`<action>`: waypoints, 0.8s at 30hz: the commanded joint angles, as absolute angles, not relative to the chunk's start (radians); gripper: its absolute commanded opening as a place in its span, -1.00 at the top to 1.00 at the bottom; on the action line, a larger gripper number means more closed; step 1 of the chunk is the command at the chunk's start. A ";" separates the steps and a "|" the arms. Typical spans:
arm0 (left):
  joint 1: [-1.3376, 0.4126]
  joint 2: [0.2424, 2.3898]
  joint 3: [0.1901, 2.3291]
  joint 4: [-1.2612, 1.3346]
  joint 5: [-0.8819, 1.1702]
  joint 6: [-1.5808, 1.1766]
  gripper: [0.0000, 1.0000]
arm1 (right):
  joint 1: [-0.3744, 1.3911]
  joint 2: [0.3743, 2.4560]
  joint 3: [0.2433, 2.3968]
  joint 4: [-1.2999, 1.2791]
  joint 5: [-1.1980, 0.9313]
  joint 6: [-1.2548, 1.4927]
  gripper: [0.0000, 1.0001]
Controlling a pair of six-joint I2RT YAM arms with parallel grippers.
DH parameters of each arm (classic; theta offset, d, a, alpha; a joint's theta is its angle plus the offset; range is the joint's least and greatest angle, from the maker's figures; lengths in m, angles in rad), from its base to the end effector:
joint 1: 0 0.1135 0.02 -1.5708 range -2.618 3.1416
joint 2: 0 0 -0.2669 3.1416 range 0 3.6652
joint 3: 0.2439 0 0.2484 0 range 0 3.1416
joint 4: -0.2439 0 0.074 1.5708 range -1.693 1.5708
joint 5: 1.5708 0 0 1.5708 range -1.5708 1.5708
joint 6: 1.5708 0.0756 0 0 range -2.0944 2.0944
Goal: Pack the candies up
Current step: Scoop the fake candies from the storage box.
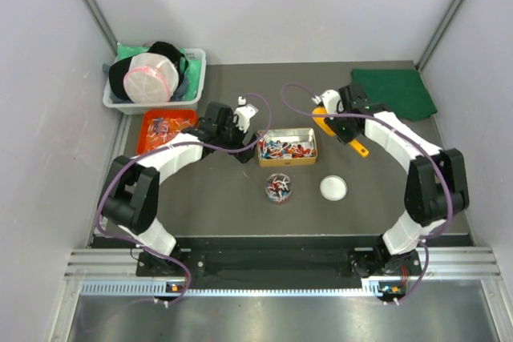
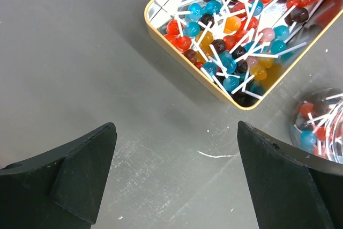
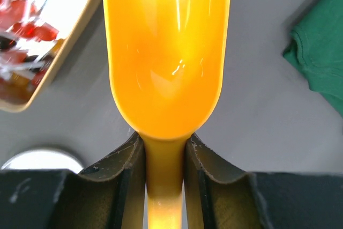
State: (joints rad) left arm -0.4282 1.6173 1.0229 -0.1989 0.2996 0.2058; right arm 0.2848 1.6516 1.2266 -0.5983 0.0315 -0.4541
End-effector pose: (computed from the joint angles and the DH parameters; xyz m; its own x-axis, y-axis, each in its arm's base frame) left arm 0.3258 -0.1732 0.1906 -0.5151 0.4497 -0.7297 0.7052 0.7062 -0.0625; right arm 0.3498 0.0999 0.2071 -0.6201 -0.6384 -0.4560 -0.5977 0.7609 -0.2525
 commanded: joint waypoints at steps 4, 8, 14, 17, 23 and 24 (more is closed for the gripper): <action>-0.310 1.601 1.149 -0.205 0.561 0.144 -0.98 | 0.322 1.378 1.094 -0.615 -0.084 -0.659 1.00; -0.298 1.663 1.248 -0.267 0.830 0.132 -0.98 | 0.437 1.293 1.009 -0.563 -0.009 -0.716 1.00; -0.356 1.753 1.376 -0.314 0.968 0.107 -0.98 | 0.557 1.292 1.026 -0.531 0.084 -0.693 1.00; -0.399 1.776 1.394 -0.327 0.950 0.115 -0.98 | 0.578 1.316 1.063 -0.534 0.097 -0.678 1.00; -0.428 1.815 1.399 -0.305 0.931 0.091 -0.96 | 0.636 1.318 1.092 -0.564 0.086 -0.675 1.00; -0.426 1.818 1.401 -0.299 0.933 0.087 -0.96 | 0.646 1.312 1.088 -0.568 0.084 -0.676 1.00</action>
